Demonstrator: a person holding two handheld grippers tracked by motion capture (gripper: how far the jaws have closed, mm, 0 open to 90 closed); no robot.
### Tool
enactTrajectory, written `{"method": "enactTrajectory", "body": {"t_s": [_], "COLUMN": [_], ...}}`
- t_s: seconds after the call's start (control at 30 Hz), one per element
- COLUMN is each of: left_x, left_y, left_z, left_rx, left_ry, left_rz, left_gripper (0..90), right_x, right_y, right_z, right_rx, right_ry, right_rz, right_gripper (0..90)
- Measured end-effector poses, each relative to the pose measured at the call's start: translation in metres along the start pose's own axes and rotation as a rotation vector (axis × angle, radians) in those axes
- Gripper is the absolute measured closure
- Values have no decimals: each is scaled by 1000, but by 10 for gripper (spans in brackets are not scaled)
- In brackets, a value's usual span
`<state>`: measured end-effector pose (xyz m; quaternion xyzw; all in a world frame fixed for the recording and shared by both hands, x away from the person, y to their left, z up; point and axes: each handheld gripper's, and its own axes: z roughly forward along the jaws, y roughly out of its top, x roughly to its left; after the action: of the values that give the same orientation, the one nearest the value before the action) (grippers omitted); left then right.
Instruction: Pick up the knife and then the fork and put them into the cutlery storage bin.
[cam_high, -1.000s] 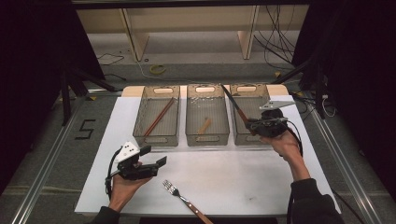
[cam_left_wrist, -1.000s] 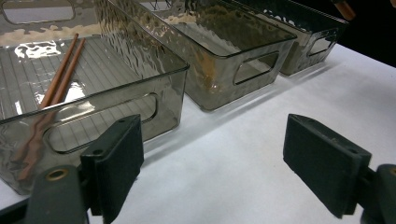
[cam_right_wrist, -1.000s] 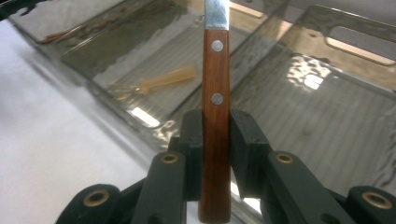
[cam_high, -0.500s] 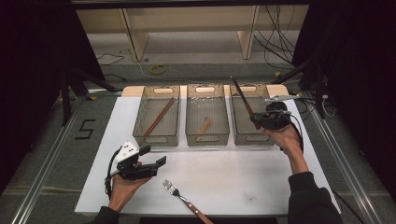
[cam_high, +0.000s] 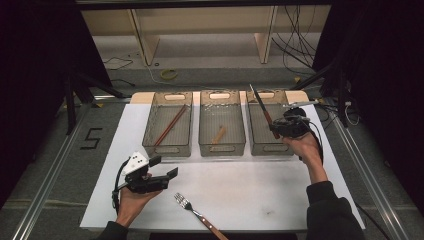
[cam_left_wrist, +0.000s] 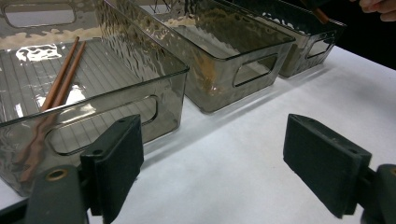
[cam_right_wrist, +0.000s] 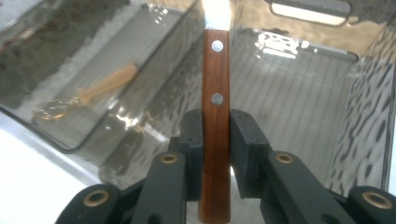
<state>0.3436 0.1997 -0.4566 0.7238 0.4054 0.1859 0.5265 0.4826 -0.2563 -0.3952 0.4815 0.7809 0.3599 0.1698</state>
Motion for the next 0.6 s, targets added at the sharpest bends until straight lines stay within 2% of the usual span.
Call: {"method": "enactTrajectory", "body": {"t_s": [0.6], "left_x": [0], "left_y": [-1], "left_z": [-3], "left_rx": [-15], "left_ry": [-14], "left_rz": [12], "left_gripper": [184], "right_x": [-4], "right_y": [-2], "right_z": [14], "right_rx": [72], "right_ry": [-35], "right_rz": [35], "right_gripper": [765]}}
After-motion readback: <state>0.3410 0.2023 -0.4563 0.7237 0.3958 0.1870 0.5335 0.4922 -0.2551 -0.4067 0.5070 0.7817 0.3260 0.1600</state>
